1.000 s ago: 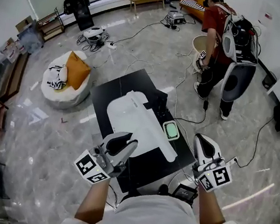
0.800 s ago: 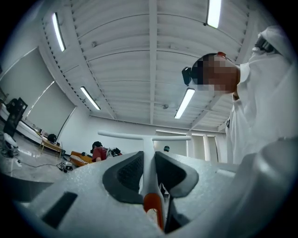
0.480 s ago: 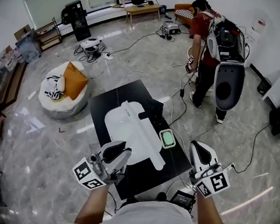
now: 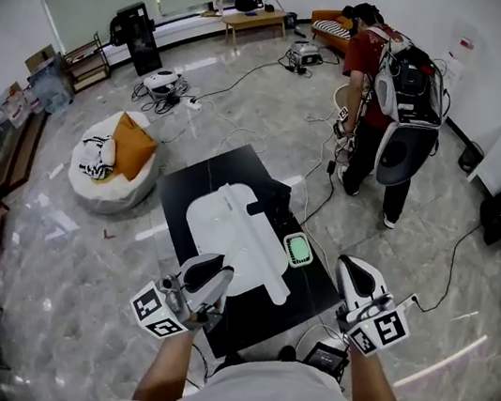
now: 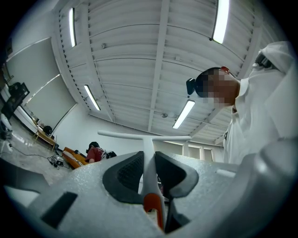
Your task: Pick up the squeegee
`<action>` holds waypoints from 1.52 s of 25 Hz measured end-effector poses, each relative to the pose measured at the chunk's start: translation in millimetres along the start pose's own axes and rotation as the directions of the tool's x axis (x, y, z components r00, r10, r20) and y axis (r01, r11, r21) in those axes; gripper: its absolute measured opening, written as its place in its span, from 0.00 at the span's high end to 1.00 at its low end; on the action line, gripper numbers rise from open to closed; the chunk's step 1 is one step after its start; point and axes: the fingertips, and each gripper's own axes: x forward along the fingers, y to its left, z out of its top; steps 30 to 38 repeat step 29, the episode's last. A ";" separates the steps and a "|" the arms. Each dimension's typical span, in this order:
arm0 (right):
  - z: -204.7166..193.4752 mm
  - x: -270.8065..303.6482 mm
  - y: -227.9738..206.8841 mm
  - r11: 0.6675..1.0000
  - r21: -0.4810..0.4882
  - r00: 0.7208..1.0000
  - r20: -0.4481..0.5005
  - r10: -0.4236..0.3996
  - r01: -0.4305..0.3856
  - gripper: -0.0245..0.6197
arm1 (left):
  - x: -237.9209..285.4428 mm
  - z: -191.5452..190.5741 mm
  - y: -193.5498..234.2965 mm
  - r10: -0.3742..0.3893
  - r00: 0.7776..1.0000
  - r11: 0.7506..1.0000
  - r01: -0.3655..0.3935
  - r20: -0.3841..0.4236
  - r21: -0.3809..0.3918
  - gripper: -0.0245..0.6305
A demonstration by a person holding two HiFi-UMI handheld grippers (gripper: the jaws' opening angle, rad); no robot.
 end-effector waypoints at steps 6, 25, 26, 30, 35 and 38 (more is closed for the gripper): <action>-2.3 -0.7 4.2 1.000 -0.003 1.000 -0.003 0.030 -0.030 0.94 | 1.2 -4.9 -2.3 -0.011 1.000 1.000 0.011 -0.007 -0.016 0.82; 8.6 -35.0 -27.0 0.999 0.009 0.999 0.002 0.037 -0.037 0.94 | 26.2 -30.8 -17.7 -0.040 0.999 0.997 0.039 -0.013 -0.068 0.82; 9.5 -36.5 -29.6 0.999 0.007 0.999 0.003 0.037 -0.037 0.94 | 26.6 -32.3 -18.8 -0.039 0.999 0.997 0.038 -0.012 -0.069 0.82; 13.2 -38.4 -39.4 0.999 -0.003 0.999 0.010 0.037 -0.037 0.94 | 28.1 -37.6 -21.7 -0.035 0.999 0.997 0.034 -0.009 -0.072 0.82; 13.2 -38.4 -39.4 0.999 -0.003 0.999 0.010 0.037 -0.037 0.94 | 28.1 -37.6 -21.7 -0.035 0.999 0.997 0.034 -0.009 -0.072 0.82; 13.2 -38.4 -39.4 0.999 -0.003 0.999 0.010 0.037 -0.037 0.94 | 28.1 -37.6 -21.7 -0.035 0.999 0.997 0.034 -0.009 -0.072 0.82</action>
